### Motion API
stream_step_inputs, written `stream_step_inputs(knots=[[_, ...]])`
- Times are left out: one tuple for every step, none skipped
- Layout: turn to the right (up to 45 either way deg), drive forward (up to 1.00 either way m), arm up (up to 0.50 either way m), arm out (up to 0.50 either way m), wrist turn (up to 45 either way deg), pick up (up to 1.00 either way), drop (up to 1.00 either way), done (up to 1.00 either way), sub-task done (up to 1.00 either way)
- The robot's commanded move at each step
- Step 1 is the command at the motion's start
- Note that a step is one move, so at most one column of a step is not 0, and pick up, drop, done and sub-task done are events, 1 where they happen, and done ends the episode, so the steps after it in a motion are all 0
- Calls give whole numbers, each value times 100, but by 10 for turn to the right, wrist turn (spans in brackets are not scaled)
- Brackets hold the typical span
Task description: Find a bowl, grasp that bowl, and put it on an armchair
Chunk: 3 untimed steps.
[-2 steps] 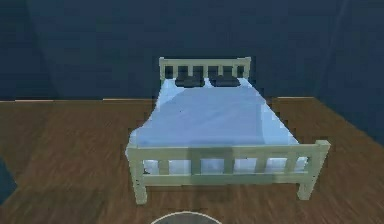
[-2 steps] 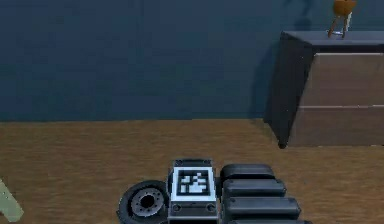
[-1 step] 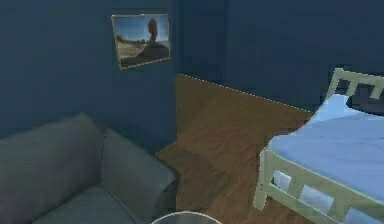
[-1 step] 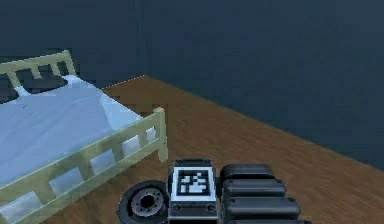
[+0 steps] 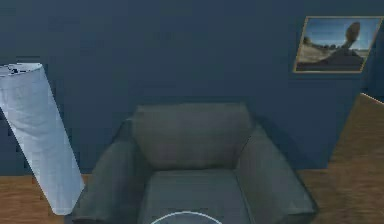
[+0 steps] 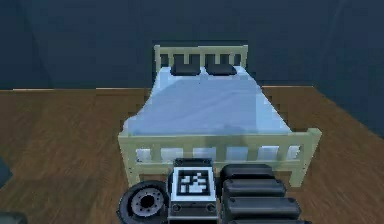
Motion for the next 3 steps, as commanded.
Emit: stream_step_inputs(knots=[[450,0,0,0,0,0,0,0,0],[450,0,0,0,0,0,0,0,0],[60,0,0,0,0,0,0,0,0]])
